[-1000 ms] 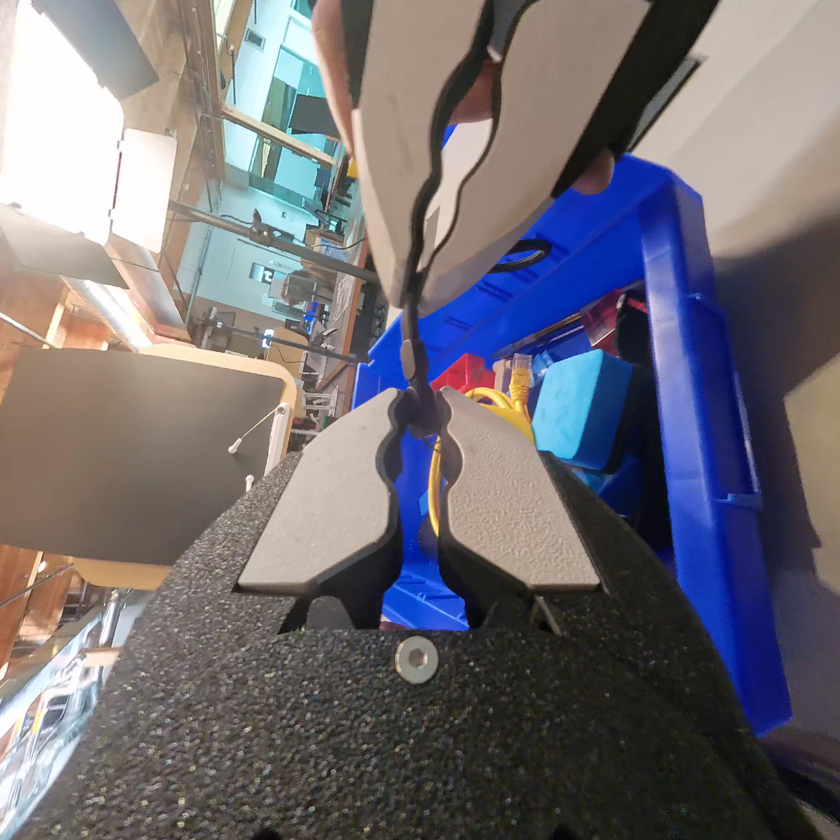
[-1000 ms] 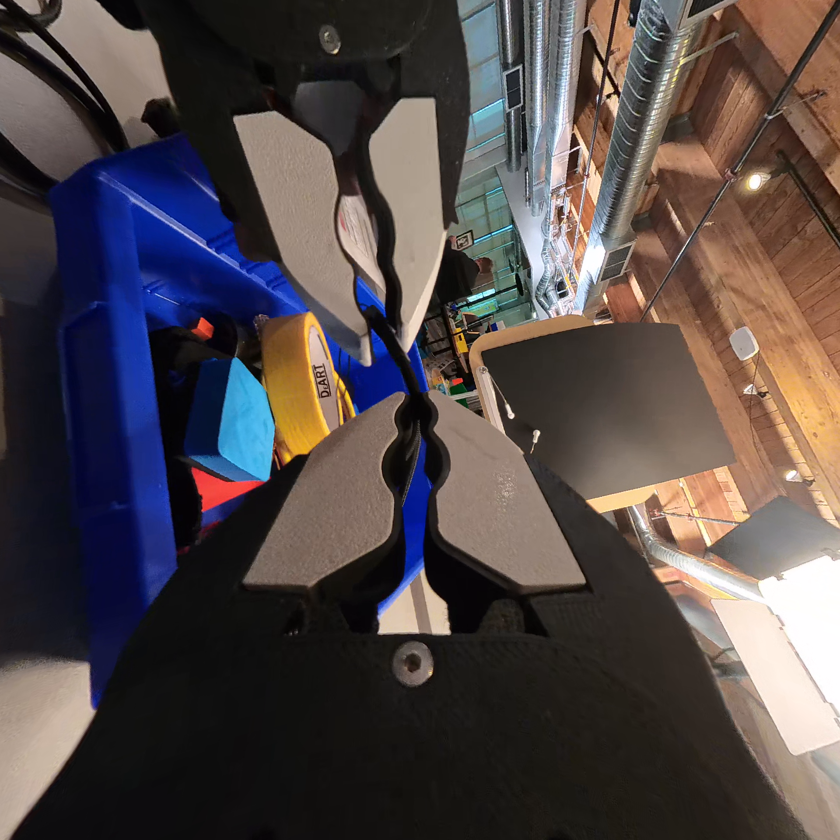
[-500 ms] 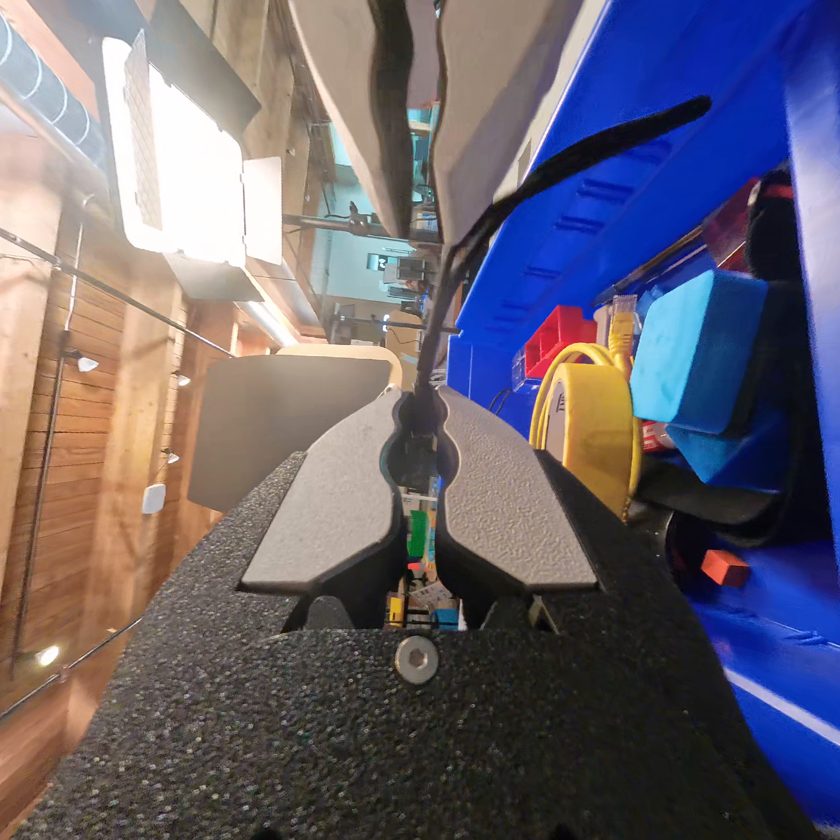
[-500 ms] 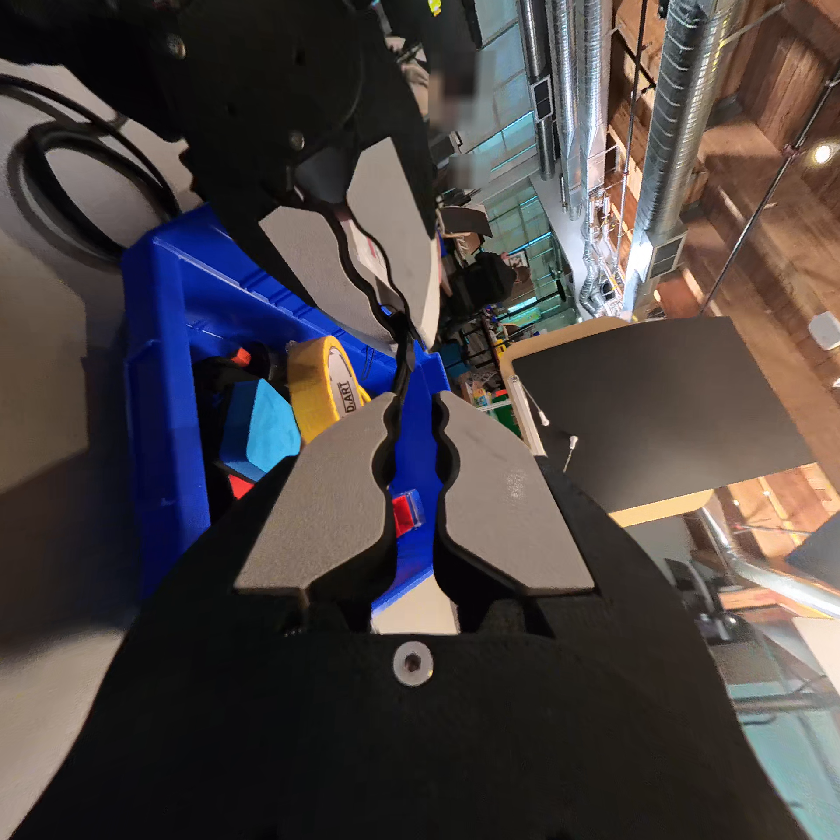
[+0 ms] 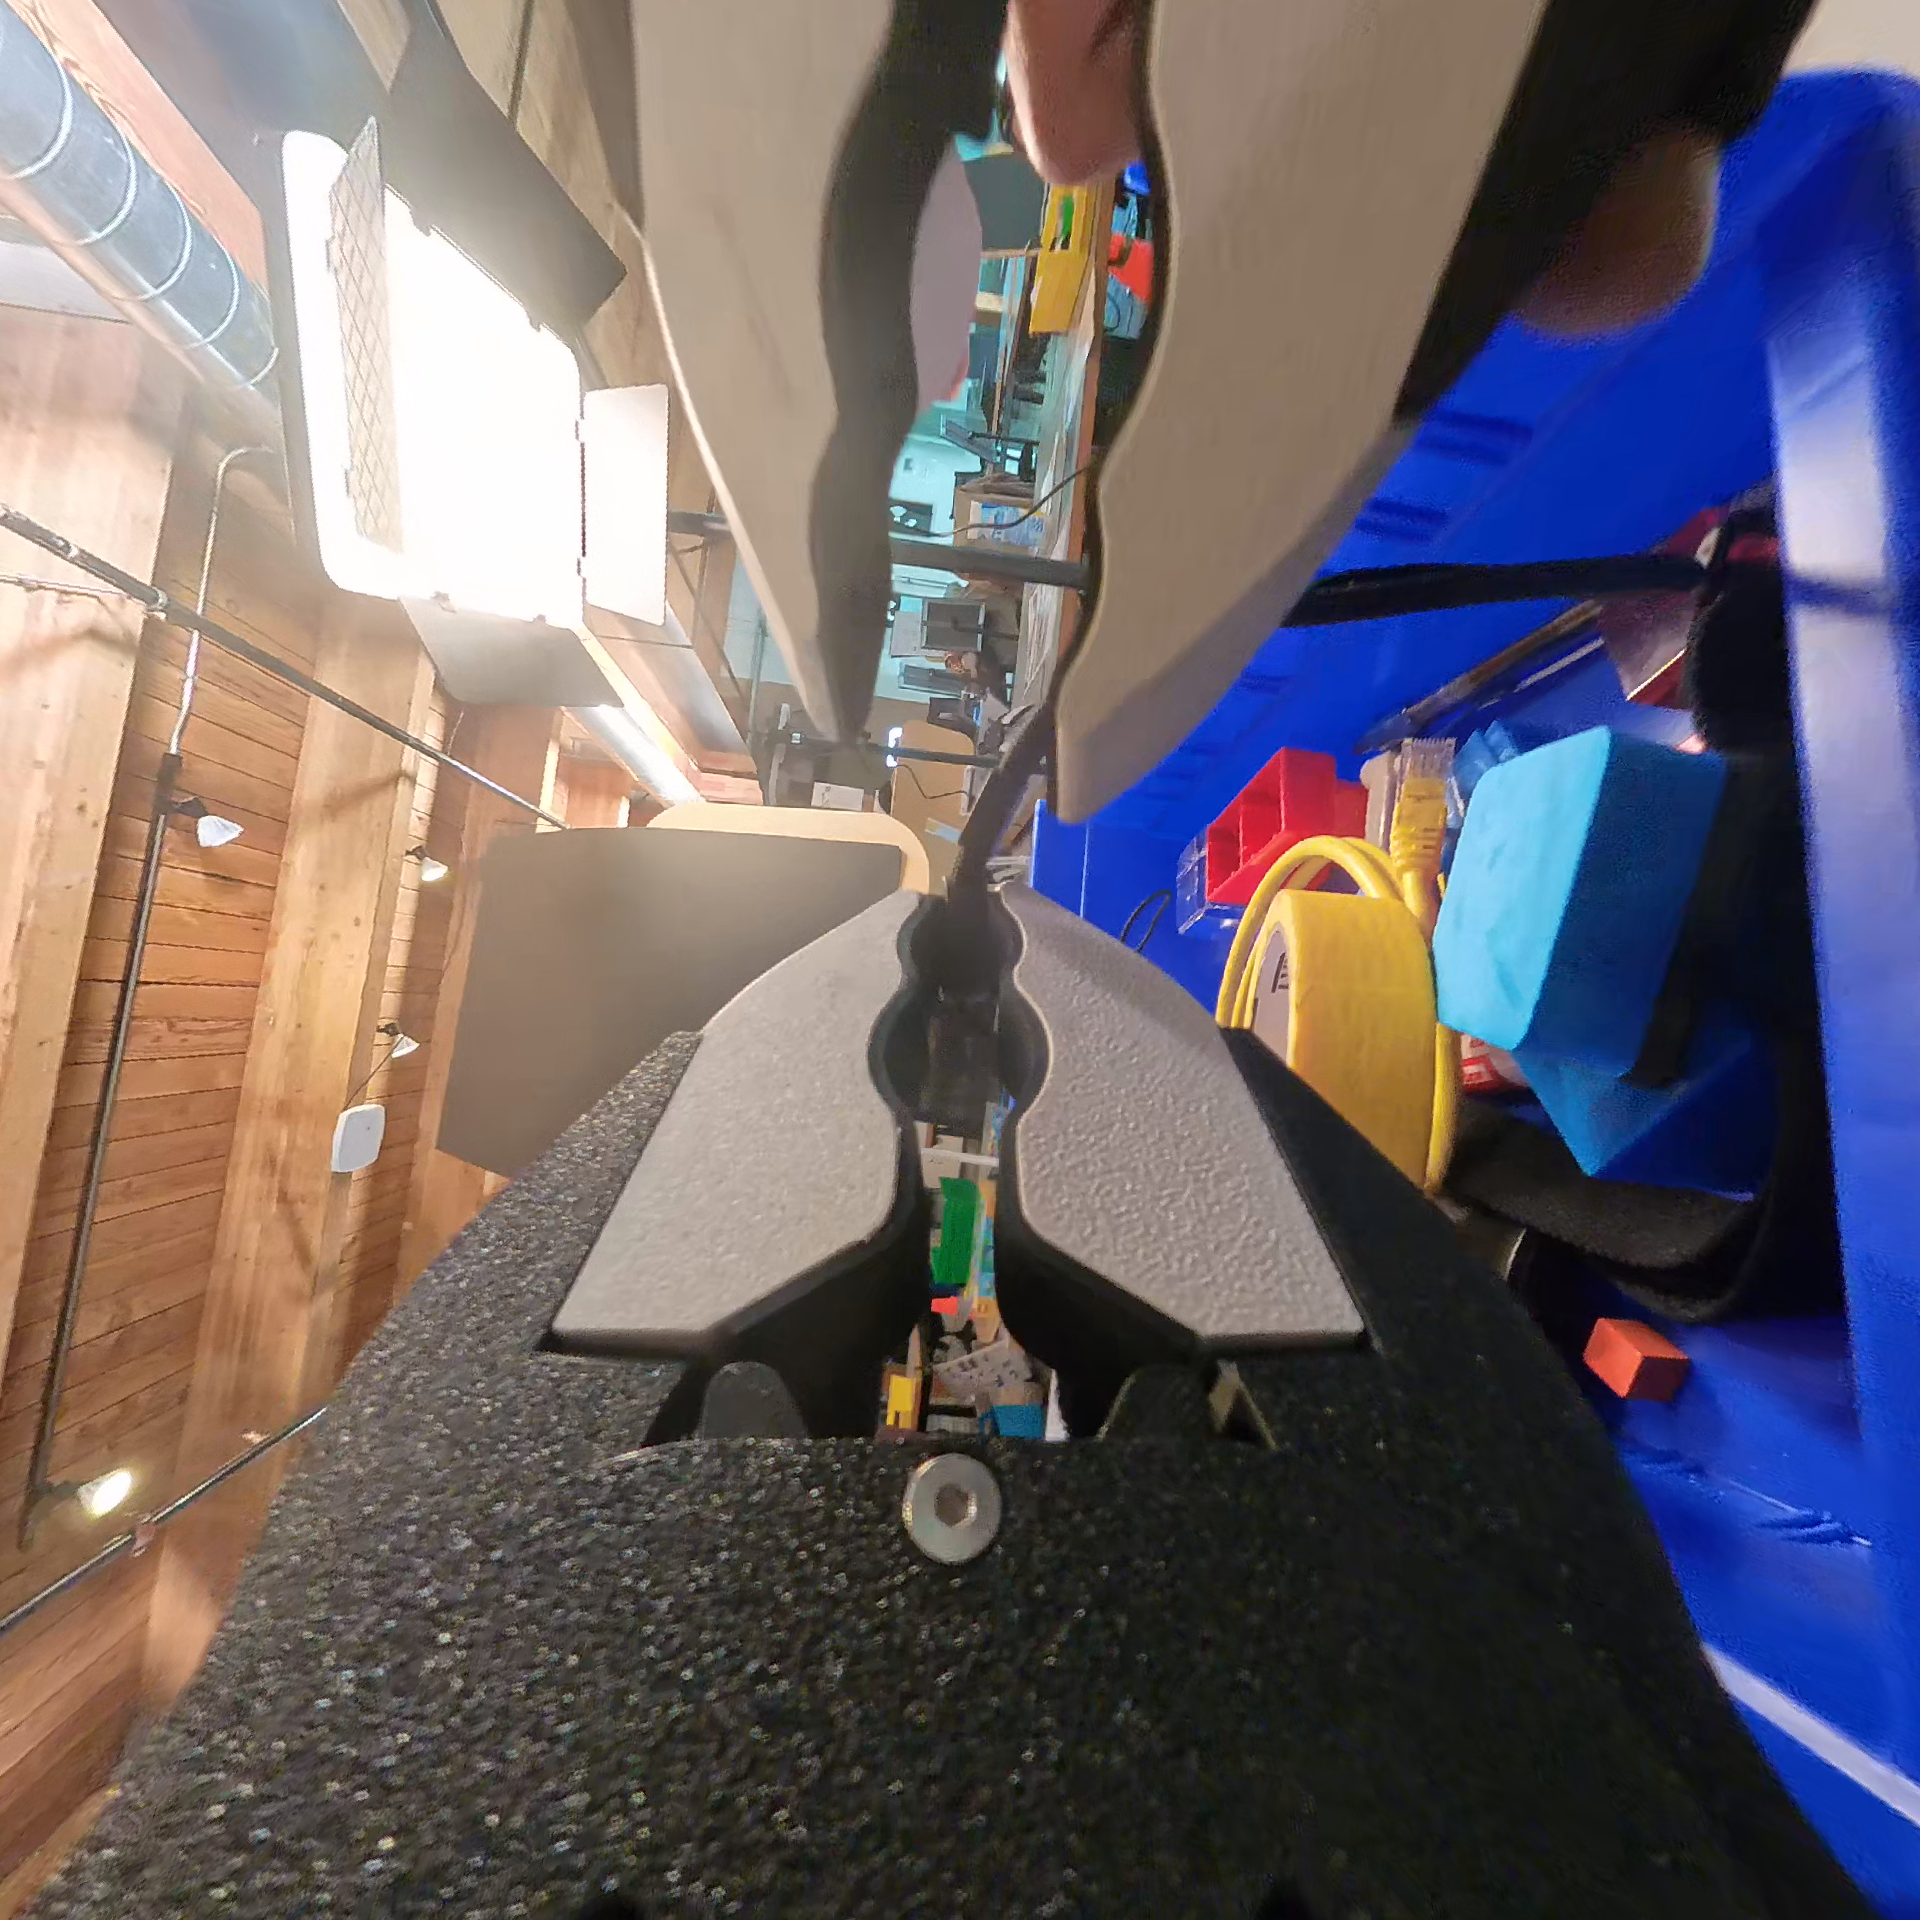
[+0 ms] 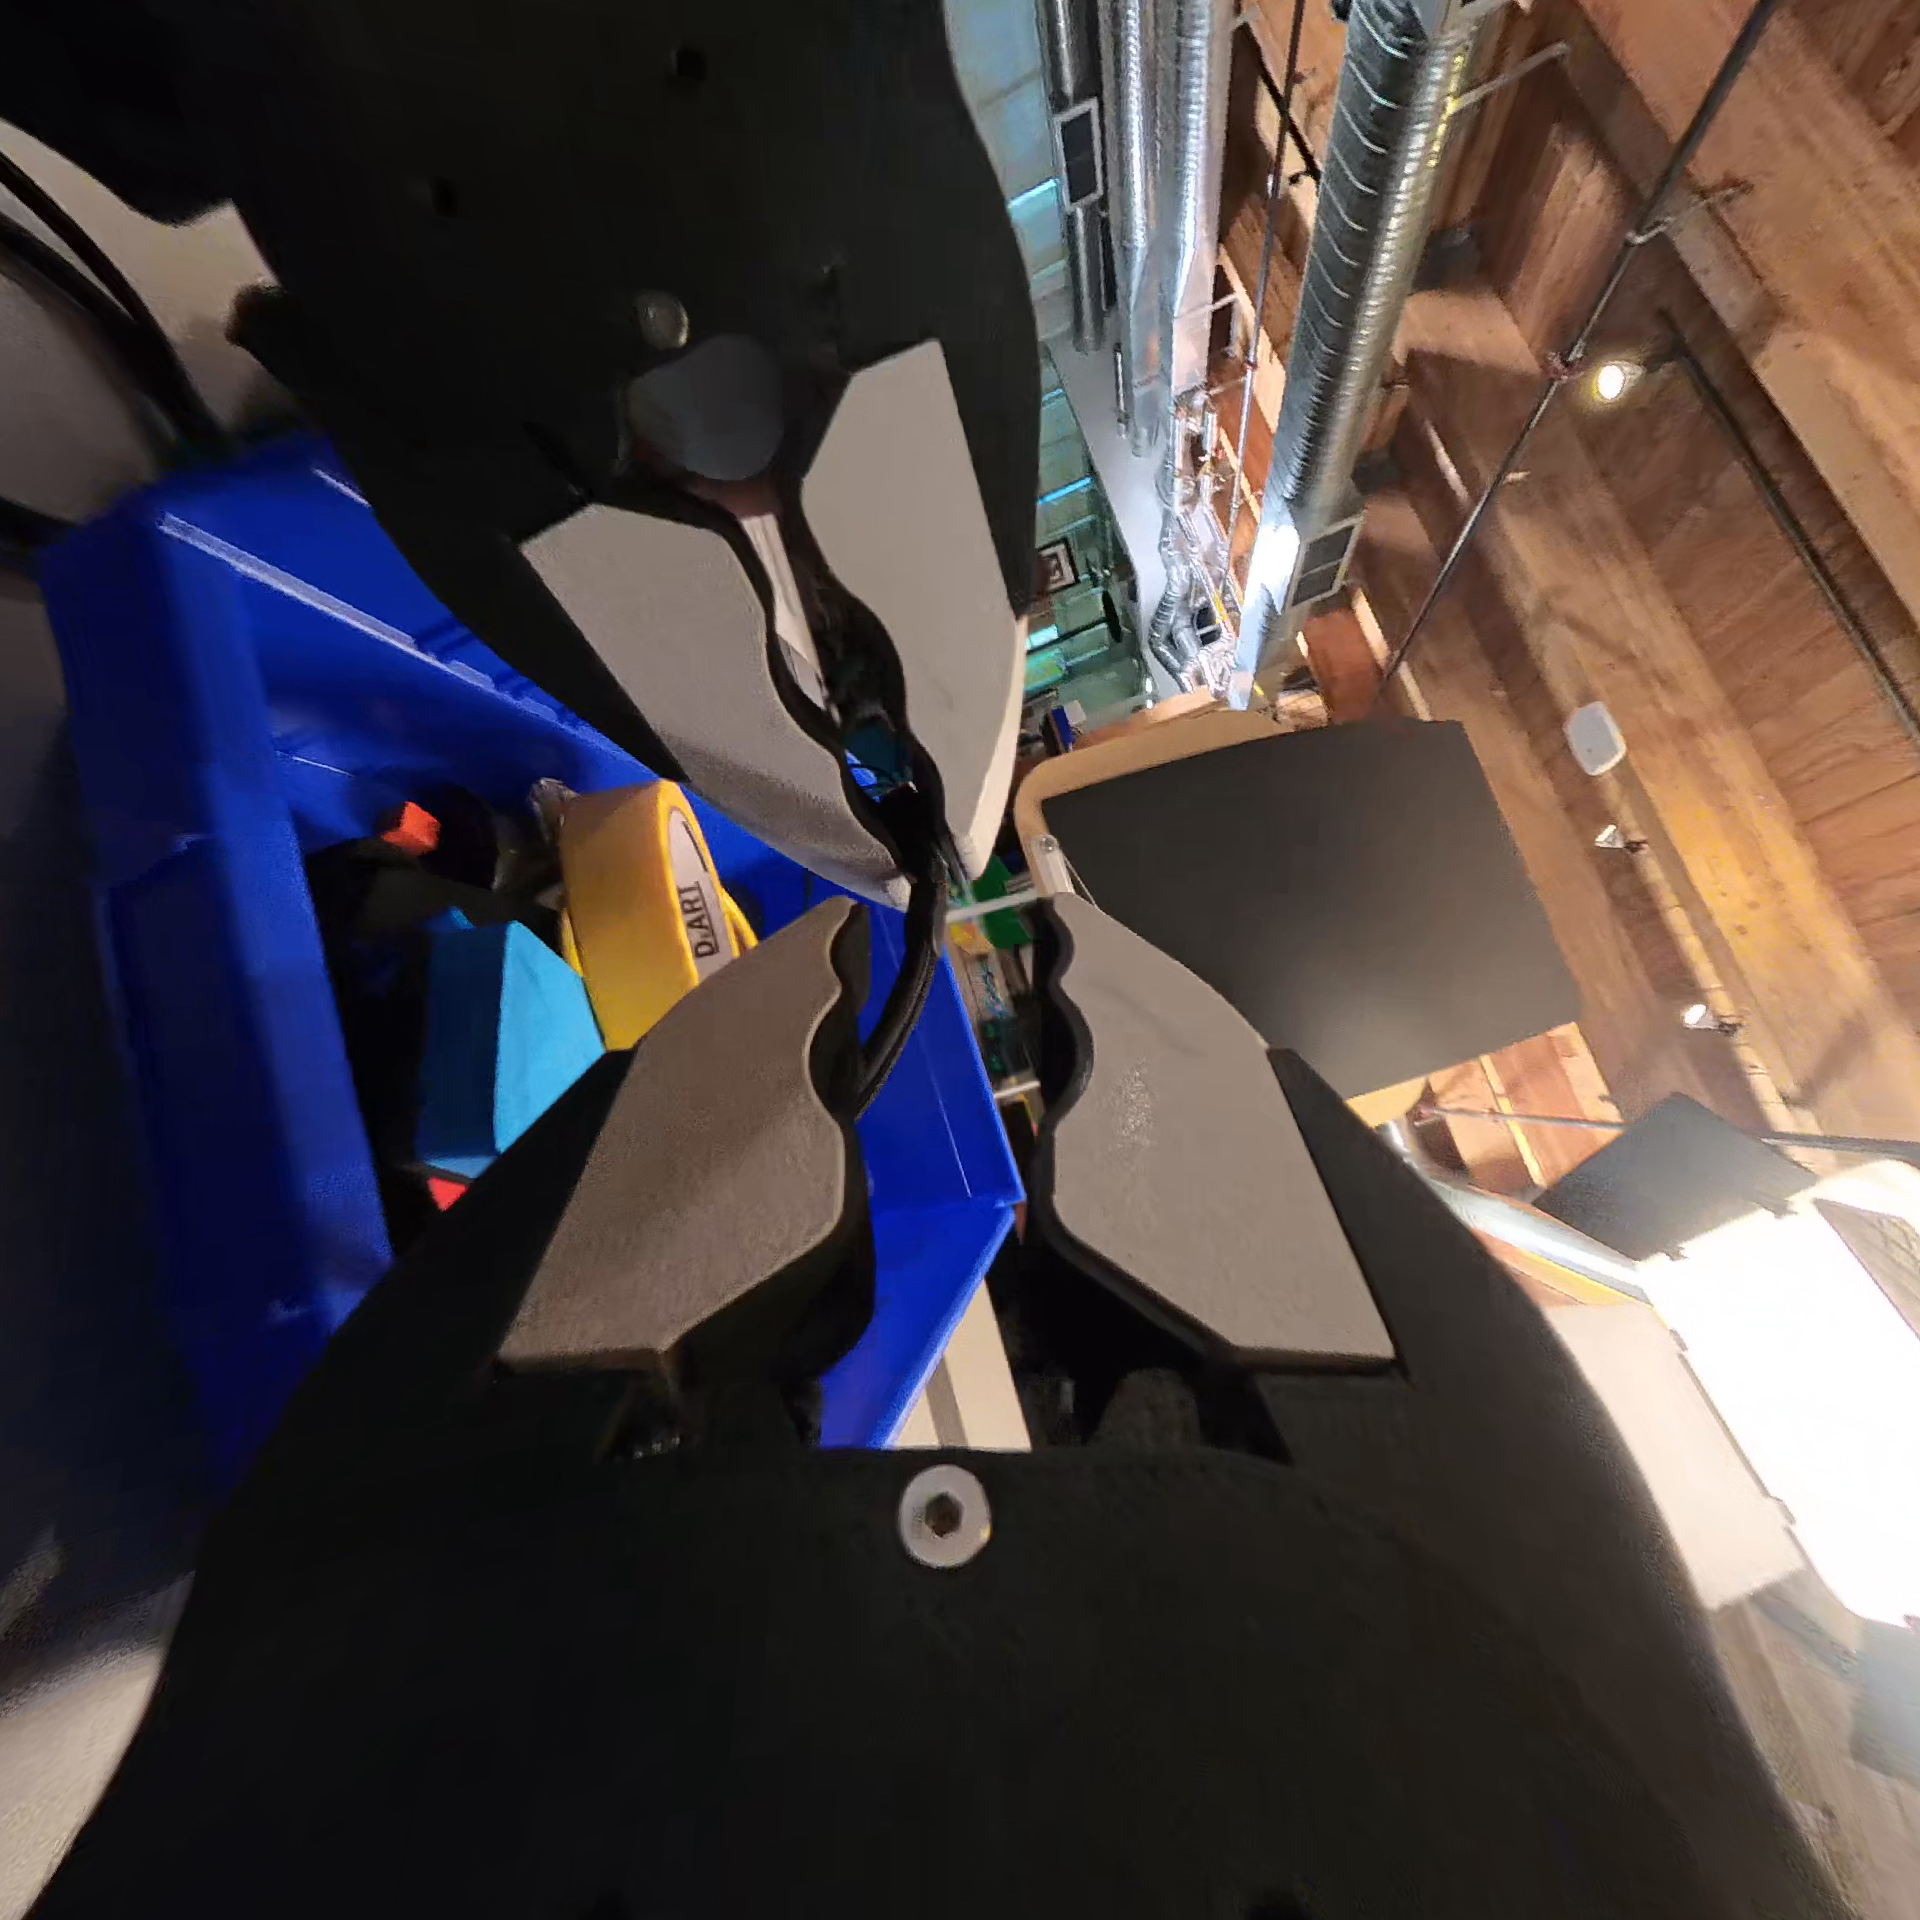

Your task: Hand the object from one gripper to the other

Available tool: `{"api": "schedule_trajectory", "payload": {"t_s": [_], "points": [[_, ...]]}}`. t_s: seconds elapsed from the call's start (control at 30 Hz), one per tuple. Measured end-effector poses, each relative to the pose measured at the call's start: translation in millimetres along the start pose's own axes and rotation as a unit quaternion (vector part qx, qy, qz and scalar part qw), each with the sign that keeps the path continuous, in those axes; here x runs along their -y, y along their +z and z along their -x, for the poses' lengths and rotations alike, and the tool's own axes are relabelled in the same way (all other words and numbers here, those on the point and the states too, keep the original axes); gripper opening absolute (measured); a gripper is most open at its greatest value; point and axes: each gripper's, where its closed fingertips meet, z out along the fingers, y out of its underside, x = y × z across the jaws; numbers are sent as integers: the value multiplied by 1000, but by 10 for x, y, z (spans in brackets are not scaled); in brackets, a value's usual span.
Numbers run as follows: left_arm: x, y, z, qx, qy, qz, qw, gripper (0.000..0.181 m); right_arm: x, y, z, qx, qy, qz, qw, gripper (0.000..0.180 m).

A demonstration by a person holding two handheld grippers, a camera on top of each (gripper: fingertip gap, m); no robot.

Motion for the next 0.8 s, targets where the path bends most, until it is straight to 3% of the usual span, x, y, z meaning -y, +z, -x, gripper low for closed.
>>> {"api": "schedule_trajectory", "payload": {"t_s": [0.13, 0.3, 0.53, 0.8], "points": [[54, -16, 1, -12, -31, -13, 999, 8, -62, 47, 41, -3, -14, 18, 1000, 26], [77, -23, -20, -21, -44, -23, 999, 8, -55, 48, 30, -17, -34, 13, 999, 4], [18, -29, -8, -21, -46, -23, 998, 8, -94, 33, 18, -18, -54, 17, 998, 5], [-302, -45, 99, -11, -67, 10, 998, 8, -226, -12, -91, -27, -56, 27, 998, 5]]}}
